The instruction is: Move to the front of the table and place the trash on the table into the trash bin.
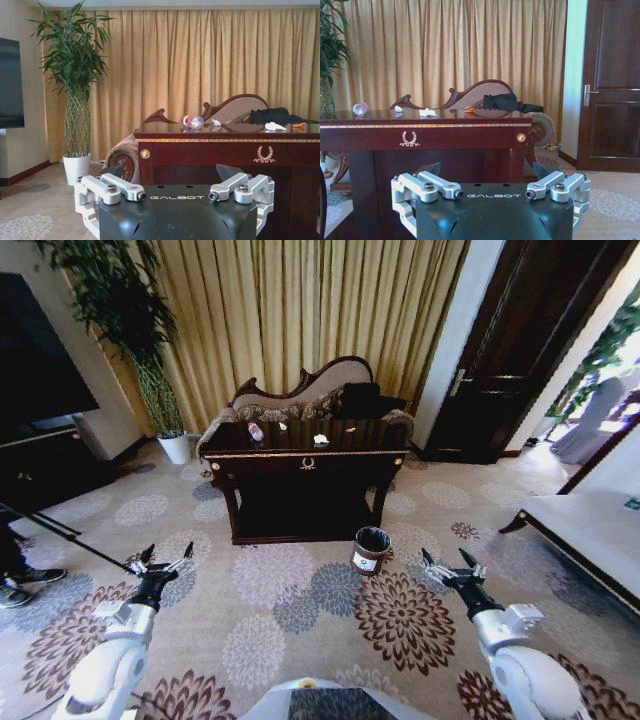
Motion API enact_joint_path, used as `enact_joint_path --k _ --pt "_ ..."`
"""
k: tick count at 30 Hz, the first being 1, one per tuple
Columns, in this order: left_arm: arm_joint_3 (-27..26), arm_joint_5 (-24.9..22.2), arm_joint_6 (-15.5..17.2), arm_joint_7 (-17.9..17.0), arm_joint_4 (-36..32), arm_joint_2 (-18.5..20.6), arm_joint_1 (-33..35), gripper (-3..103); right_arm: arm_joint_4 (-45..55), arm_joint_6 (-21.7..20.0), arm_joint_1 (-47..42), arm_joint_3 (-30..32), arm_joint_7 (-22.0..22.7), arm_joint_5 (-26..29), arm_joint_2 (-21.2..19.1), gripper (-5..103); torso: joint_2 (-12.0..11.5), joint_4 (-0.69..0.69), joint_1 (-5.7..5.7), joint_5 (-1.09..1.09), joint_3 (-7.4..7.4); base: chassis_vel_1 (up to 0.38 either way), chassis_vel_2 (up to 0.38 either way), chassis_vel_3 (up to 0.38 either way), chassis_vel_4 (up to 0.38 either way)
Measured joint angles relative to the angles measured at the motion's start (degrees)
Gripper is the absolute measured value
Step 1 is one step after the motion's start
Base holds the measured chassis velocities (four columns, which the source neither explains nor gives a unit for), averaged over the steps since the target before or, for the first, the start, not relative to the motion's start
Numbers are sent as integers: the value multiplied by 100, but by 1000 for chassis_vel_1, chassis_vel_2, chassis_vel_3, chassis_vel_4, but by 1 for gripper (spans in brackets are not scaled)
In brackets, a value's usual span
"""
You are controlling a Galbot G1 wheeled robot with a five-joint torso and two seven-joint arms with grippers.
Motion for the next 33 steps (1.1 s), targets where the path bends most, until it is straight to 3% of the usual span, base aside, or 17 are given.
enact_joint_path --k 33 --pt "-145 -75 -114 114 10 -46 105 100 22 29 -45 -57 -114 -192 66 100 0 0 0 0 0 -60 61 63 -59"
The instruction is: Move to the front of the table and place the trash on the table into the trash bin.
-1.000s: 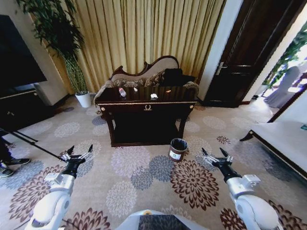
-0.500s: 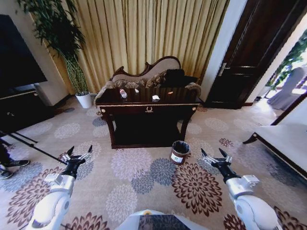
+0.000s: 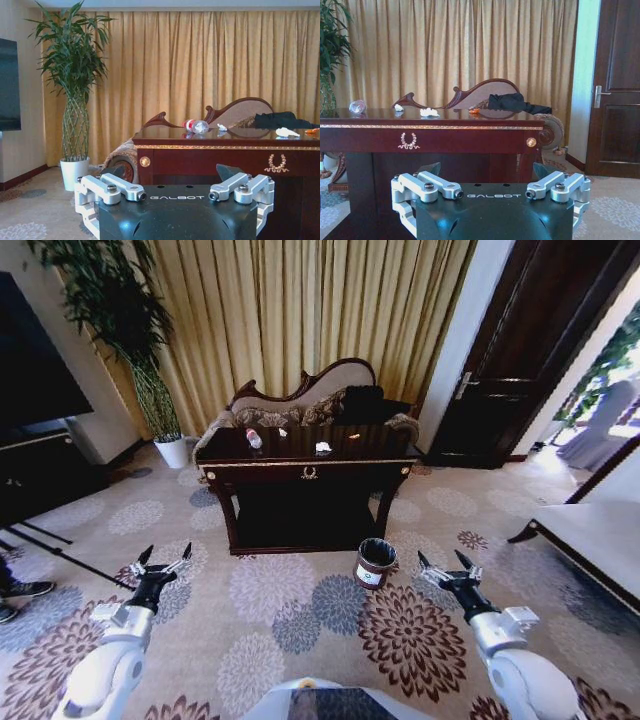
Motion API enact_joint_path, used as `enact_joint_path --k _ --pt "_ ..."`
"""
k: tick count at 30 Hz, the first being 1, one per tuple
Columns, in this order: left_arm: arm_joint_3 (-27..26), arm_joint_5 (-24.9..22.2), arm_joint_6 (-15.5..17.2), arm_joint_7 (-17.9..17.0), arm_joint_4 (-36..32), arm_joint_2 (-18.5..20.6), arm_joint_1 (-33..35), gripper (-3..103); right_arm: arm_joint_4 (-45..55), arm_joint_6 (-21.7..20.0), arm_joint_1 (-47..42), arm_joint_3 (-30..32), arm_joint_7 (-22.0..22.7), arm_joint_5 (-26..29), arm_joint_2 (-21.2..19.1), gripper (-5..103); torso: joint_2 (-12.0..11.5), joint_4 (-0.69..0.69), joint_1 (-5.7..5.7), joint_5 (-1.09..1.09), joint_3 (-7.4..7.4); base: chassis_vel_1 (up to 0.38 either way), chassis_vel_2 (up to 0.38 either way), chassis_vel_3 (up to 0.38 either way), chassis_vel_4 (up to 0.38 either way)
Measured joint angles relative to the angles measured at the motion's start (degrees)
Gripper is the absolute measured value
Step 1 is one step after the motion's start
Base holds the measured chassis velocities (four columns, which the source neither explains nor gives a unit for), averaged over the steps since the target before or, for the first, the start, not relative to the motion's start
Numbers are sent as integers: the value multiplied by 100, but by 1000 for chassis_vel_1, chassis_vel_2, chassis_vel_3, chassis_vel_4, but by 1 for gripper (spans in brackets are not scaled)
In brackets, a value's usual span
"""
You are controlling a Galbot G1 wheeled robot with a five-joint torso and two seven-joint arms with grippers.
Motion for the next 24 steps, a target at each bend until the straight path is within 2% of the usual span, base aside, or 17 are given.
enact_joint_path --k 24 --pt "-82 -21 -20 40 -29 -50 59 100 -64 29 45 -129 -19 -152 -3 100 0 0 0 0 0 -68 66 66 -70"
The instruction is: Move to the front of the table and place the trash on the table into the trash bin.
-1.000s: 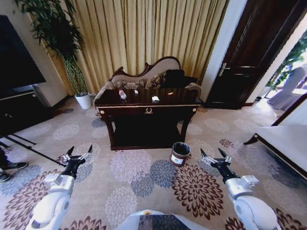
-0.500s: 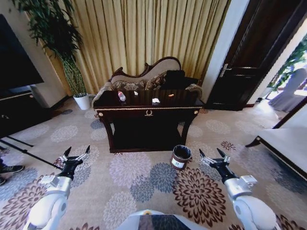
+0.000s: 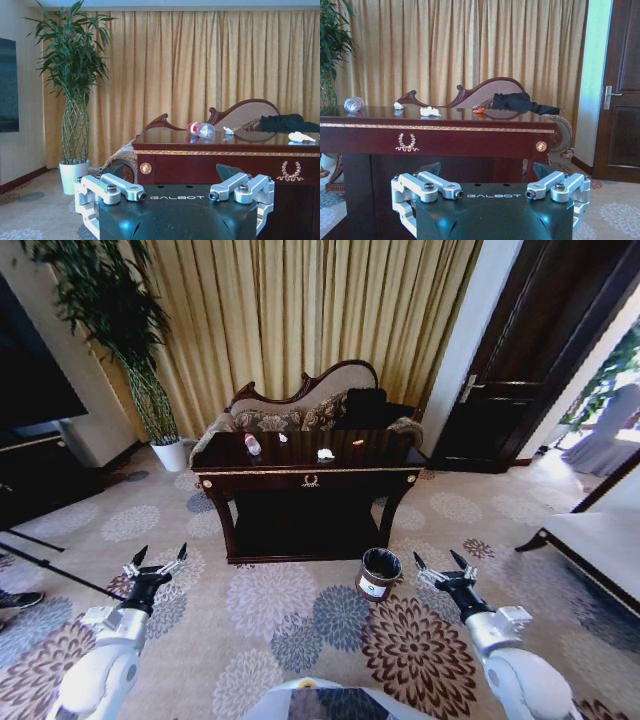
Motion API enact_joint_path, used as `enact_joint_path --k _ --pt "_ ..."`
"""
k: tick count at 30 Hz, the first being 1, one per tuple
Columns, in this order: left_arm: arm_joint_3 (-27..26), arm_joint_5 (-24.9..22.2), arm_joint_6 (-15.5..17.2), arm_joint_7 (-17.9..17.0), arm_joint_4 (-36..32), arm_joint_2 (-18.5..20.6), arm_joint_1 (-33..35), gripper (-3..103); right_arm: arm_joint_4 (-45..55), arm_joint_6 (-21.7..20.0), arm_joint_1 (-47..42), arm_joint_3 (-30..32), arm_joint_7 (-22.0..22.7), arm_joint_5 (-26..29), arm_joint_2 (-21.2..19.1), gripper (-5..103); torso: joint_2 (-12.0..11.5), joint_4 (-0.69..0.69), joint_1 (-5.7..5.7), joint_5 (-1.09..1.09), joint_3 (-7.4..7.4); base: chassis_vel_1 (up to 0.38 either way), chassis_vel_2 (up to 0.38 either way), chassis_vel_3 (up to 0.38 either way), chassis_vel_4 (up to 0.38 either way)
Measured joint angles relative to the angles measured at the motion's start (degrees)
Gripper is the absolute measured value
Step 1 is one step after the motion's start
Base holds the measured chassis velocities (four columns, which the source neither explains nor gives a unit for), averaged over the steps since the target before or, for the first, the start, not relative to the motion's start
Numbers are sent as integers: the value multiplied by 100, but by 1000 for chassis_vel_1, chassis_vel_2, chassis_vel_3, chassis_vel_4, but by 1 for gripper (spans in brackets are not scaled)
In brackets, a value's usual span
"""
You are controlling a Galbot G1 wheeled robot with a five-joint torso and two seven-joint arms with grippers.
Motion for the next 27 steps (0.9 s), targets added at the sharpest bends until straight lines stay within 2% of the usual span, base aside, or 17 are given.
enact_joint_path --k 27 --pt "-2 0 -127 87 137 -22 10 100 -49 83 -18 -5 -119 -160 89 100 0 0 0 0 0 -84 89 88 -92"
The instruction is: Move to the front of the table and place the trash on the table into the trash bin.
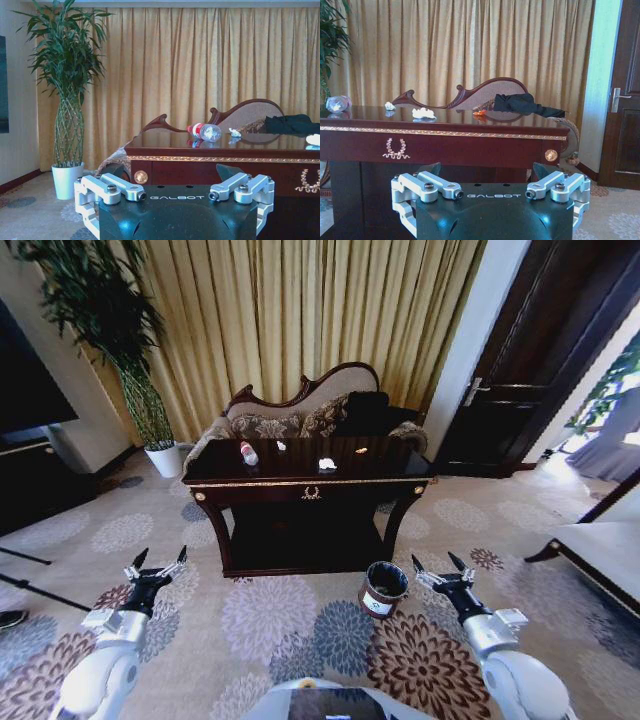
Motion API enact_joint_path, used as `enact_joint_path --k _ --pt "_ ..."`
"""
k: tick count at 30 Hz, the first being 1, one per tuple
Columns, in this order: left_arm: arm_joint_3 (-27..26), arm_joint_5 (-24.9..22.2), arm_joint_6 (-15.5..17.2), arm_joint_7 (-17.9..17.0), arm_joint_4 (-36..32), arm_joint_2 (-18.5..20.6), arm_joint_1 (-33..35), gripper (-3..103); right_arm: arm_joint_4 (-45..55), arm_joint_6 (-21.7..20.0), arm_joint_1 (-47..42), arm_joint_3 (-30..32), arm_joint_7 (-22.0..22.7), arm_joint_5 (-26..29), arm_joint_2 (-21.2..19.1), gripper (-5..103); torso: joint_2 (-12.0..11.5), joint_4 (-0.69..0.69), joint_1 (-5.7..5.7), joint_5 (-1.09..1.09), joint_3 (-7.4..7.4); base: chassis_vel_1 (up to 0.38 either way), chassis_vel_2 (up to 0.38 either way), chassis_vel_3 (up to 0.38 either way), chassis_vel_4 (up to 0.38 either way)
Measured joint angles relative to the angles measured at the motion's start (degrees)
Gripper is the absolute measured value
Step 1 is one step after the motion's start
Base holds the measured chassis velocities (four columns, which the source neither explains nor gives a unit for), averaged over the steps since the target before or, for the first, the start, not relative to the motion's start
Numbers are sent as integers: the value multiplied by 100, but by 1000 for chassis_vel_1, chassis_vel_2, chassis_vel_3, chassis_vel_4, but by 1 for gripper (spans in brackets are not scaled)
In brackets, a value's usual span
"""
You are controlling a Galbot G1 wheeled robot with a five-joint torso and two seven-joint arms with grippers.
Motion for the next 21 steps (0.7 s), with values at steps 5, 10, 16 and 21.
enact_joint_path --k 5,10,16,21 --pt "7 0 -3 12 0 -12 -3 100 1 0 0 -2 -3 0 8 100 0 0 0 0 0 -87 96 74 -105" --pt "24 4 -9 15 -1 -16 -7 100 4 8 -20 1 -29 -7 40 100 0 0 -1 0 0 -96 95 102 -101" --pt "-10 -2 -25 30 -1 -11 11 100 -6 41 -25 1 -54 -26 58 100 0 0 0 0 0 -123 125 130 -124" --pt "-28 -8 -32 37 4 -21 16 100 -17 42 -1 -31 -55 -30 42 100 0 0 0 0 0 -148 161 160 -146"
